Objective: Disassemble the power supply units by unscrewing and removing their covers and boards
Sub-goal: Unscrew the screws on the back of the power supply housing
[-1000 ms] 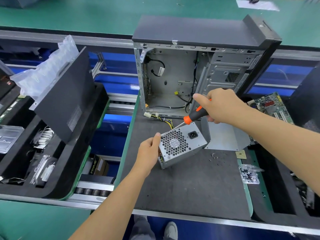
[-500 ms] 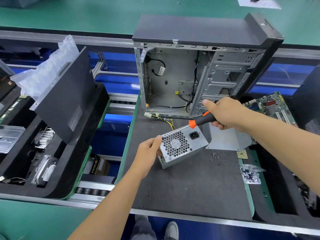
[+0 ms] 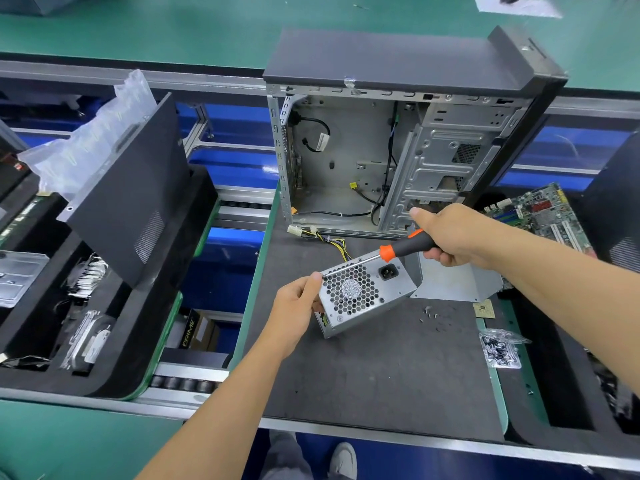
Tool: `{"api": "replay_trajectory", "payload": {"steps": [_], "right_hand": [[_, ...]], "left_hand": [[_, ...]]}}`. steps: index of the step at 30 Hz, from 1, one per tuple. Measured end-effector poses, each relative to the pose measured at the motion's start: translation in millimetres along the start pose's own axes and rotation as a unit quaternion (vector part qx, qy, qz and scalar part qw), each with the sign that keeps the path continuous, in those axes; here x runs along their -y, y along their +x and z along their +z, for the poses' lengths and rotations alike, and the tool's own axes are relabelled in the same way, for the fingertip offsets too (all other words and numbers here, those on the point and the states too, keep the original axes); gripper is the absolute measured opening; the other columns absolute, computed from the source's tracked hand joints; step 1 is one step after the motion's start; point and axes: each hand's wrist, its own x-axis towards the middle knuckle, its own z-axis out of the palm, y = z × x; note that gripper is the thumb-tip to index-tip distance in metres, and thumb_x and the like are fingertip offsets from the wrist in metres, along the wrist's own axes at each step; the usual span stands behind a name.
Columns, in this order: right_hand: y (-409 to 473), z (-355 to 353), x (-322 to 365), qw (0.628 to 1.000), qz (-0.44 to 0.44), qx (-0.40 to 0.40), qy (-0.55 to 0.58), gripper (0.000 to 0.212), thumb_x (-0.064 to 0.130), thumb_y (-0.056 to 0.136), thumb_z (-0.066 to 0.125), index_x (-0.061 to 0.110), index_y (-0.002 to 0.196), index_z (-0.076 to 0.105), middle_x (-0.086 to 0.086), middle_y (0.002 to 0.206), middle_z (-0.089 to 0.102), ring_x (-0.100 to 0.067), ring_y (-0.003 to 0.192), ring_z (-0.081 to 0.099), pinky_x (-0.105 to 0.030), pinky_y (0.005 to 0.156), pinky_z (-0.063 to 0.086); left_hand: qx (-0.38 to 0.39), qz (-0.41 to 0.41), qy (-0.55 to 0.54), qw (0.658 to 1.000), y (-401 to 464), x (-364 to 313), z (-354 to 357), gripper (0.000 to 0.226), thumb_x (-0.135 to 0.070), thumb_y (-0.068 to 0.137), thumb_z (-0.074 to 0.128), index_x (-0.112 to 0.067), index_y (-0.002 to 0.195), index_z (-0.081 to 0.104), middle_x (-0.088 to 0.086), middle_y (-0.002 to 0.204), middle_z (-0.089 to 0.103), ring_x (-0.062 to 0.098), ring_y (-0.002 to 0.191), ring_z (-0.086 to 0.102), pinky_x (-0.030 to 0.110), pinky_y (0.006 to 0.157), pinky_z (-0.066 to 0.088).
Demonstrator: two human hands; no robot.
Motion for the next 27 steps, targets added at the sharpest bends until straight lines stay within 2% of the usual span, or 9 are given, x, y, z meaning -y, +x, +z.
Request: {"api": "replay_trajectory", "payload": {"steps": [9, 12, 15, 17, 19, 21, 23, 24, 27], "right_hand": [[-2, -1, 0, 1.000, 0.009, 0.009, 0.016, 0.051, 0.052, 0.100, 0.048, 0.002, 0.104, 0.058, -0.014, 0.070, 0.058, -0.006, 0.030, 0.047, -0.017, 0.038, 0.041], [-3, -2, -1, 1.000, -0.003, 0.002, 0.010, 0.053, 0.052, 0.099, 0.049, 0.000, 0.106, 0.058, -0.014, 0.073, 0.061, -0.006, 0.031, 0.048, -0.018, 0.039, 0.042], [-6, -1, 2, 0.999, -0.033, -0.024, -0.028, 0.053, 0.054, 0.098, 0.049, 0.002, 0.098, 0.061, -0.014, 0.070, 0.066, -0.009, 0.034, 0.052, -0.021, 0.042, 0.045], [-11, -2, 7, 0.990, -0.079, -0.048, -0.108, 0.053, 0.057, 0.098, 0.045, 0.008, 0.086, 0.063, -0.011, 0.066, 0.067, -0.014, 0.040, 0.055, -0.022, 0.046, 0.047], [-19, -2, 14, 0.966, -0.152, -0.071, -0.197, 0.054, 0.059, 0.097, 0.040, 0.016, 0.073, 0.062, -0.009, 0.064, 0.066, -0.021, 0.052, 0.060, -0.025, 0.050, 0.049], [-27, 1, 22, 0.937, -0.225, -0.098, -0.250, 0.046, 0.057, 0.095, 0.047, 0.024, 0.065, 0.058, -0.009, 0.064, 0.065, -0.027, 0.066, 0.065, -0.033, 0.061, 0.055], [-36, 7, 35, 0.921, -0.281, -0.130, -0.236, 0.039, 0.060, 0.084, 0.062, 0.025, 0.067, 0.057, -0.006, 0.063, 0.065, -0.027, 0.076, 0.062, -0.038, 0.066, 0.054], [-41, 10, 42, 0.919, -0.303, -0.141, -0.211, 0.041, 0.064, 0.076, 0.067, 0.025, 0.071, 0.057, -0.003, 0.067, 0.064, -0.025, 0.081, 0.057, -0.036, 0.064, 0.050], [-55, 22, 65, 0.907, -0.362, -0.116, -0.184, 0.048, 0.071, 0.070, 0.071, 0.027, 0.078, 0.052, 0.002, 0.078, 0.058, -0.020, 0.083, 0.048, -0.031, 0.057, 0.037]], "left_hand": [[-0.006, 0.000, -0.001, 1.000, 1, 1, 0, 0.041, -0.039, 0.107, 0.044, -0.010, 0.106, 0.074, 0.006, 0.102, 0.077, 0.035, 0.104, 0.068, 0.050, 0.099, 0.052], [-0.014, -0.003, 0.002, 1.000, 1, 0, 2, 0.041, -0.041, 0.106, 0.045, -0.011, 0.103, 0.074, 0.003, 0.099, 0.078, 0.027, 0.096, 0.071, 0.046, 0.096, 0.054], [-0.031, -0.007, 0.006, 0.999, 2, -1, 5, 0.042, -0.043, 0.105, 0.047, -0.011, 0.100, 0.074, 0.002, 0.095, 0.078, 0.025, 0.093, 0.072, 0.043, 0.092, 0.055], [-0.040, -0.007, 0.005, 0.999, 3, -1, 6, 0.042, -0.044, 0.104, 0.047, -0.012, 0.099, 0.074, 0.002, 0.094, 0.078, 0.026, 0.092, 0.072, 0.041, 0.089, 0.056], [-0.042, -0.006, 0.002, 0.999, 3, 0, 6, 0.041, -0.044, 0.104, 0.048, -0.013, 0.099, 0.075, 0.002, 0.094, 0.078, 0.025, 0.091, 0.073, 0.040, 0.087, 0.056], [-0.044, -0.005, -0.003, 0.999, 4, 1, 7, 0.041, -0.043, 0.104, 0.048, -0.013, 0.098, 0.075, 0.002, 0.093, 0.078, 0.022, 0.087, 0.073, 0.039, 0.087, 0.056], [-0.047, -0.007, -0.009, 0.999, 4, 2, 7, 0.043, -0.043, 0.104, 0.049, -0.009, 0.098, 0.074, 0.004, 0.093, 0.078, 0.021, 0.086, 0.071, 0.042, 0.088, 0.056], [-0.048, -0.007, -0.010, 0.999, 4, 2, 6, 0.044, -0.043, 0.104, 0.049, -0.007, 0.098, 0.074, 0.005, 0.093, 0.078, 0.024, 0.087, 0.071, 0.043, 0.090, 0.055], [-0.045, -0.008, -0.017, 0.999, 4, 4, 5, 0.044, -0.043, 0.105, 0.048, -0.008, 0.100, 0.074, 0.004, 0.095, 0.078, 0.032, 0.097, 0.070, 0.045, 0.093, 0.056]]}}
